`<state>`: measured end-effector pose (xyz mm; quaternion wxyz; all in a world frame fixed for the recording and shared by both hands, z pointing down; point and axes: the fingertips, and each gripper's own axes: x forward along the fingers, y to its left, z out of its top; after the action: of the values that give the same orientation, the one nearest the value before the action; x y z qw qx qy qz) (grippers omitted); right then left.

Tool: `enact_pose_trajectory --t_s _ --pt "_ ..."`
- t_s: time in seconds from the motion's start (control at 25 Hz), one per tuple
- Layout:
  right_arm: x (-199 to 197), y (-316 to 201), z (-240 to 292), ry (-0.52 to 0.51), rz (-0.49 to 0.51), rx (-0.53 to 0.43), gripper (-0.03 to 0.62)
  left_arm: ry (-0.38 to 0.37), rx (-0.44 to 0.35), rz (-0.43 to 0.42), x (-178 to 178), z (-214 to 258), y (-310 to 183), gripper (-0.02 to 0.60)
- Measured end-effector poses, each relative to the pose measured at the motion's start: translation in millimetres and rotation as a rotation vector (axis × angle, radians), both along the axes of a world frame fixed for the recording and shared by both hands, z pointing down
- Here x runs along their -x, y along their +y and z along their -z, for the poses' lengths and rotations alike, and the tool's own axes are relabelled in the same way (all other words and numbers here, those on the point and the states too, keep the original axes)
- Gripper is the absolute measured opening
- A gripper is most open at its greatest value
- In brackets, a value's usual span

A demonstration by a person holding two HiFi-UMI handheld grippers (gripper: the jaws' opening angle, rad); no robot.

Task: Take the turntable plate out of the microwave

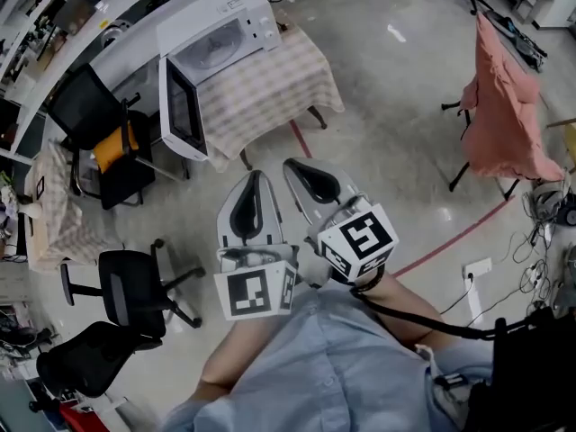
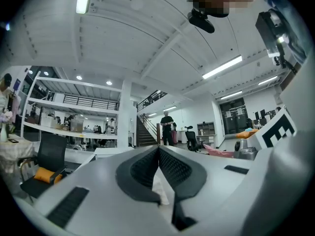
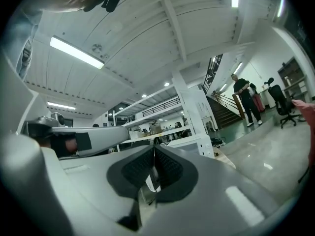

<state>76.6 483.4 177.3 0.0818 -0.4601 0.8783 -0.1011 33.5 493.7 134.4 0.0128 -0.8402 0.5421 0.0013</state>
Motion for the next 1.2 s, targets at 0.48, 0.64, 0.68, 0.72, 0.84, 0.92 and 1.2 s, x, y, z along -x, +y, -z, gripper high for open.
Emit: enact_pose_trajectory --t_s 0.48,0.64,0.68,0.72,0.84,0.92,1.2 --pt "-6.2 -30.5 -7.3 -0.012 0.047 -0.019 -0.001 0.015 -0.002 0.022 -5.8 -8.2 -36.0 0.008" --pt "-3.9 -59.3 -6.6 -0.011 0.055 -0.020 -0.002 0.043 -0.010 0.034 3.8 -8.1 -74.4 0.008" --pt "-3.3 -68.0 -8.0 -0.004 0.052 -0.015 -0.002 0.052 -0.010 0.036 6.1 -7.9 -84.8 0.008" --pt "-2.3 -77.1 -9.5 0.002 0.049 -0.010 -0.002 0.059 -0.009 0.037 8.2 -7.7 -94.9 0.008" --pt "5.5 -106.9 -12.7 0.005 0.040 0.004 -0.002 0.072 -0.007 0.027 15.1 -8.1 -122.8 0.008" --pt "15.3 -128.2 -12.8 0.004 0.041 0.011 -0.002 0.070 0.001 0.009 20.9 -9.8 -140.2 0.008" --pt "53.6 -196.8 -8.7 0.024 0.062 0.012 -0.002 0.097 0.004 0.019 56.6 -7.5 -204.9 0.008"
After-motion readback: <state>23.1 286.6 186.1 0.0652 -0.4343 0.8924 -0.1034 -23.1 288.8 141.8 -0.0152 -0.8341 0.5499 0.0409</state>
